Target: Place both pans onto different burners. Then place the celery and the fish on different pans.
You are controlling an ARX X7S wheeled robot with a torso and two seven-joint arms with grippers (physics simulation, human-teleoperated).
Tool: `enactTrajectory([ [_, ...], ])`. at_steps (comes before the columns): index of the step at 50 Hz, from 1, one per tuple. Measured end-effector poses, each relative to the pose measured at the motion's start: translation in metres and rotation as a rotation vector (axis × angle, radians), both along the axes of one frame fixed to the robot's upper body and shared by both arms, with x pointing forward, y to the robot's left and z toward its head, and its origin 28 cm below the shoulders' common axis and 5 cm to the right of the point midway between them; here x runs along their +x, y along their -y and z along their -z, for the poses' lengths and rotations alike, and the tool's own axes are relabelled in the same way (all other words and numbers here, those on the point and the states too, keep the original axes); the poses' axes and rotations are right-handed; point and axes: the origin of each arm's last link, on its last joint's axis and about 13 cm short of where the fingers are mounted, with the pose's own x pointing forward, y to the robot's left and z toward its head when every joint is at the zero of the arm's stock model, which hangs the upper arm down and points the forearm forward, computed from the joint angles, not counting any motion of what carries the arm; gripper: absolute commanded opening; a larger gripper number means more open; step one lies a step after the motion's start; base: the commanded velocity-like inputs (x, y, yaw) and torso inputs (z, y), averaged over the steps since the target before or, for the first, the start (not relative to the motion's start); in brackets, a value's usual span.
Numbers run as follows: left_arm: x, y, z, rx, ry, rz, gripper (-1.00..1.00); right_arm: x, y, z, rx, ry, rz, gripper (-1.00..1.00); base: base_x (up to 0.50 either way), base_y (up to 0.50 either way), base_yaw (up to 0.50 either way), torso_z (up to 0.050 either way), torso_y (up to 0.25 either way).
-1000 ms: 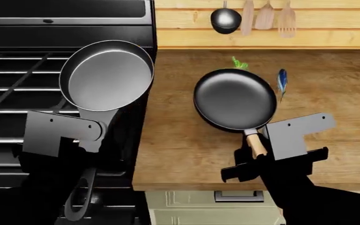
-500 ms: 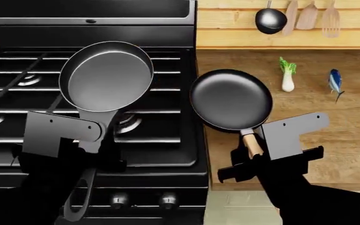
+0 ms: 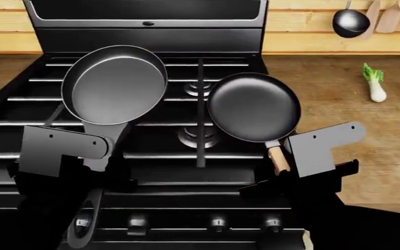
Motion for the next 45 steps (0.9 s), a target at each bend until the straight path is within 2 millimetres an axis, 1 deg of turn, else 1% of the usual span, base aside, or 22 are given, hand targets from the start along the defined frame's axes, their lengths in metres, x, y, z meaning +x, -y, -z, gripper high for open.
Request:
enactTrajectory([
  [23,0.0009,-0.0019,-0.0057,0.010,0.001,-0.005,-1.00,0.0005,-0.0014,0.0002,-0.001,0.000,-0.003,-1.00,0.00,0.50,0.00,0.001,0.004],
  [29,0.0023,-0.0038,-0.0069,0.020,0.005,-0.021,-1.00,-0.0002,-0.0033,0.0006,0.020,-0.011,-0.026,-1.00,0.00,0.03,0.00,0.002,0.004],
  [45,0.0066,-0.0051,-0.0055,0.014,-0.005,-0.020,-1.00,0.0064,0.0025,0.0001,0.014,0.000,0.025,-1.00,0.00,0.00,0.00,0.001,0.003],
])
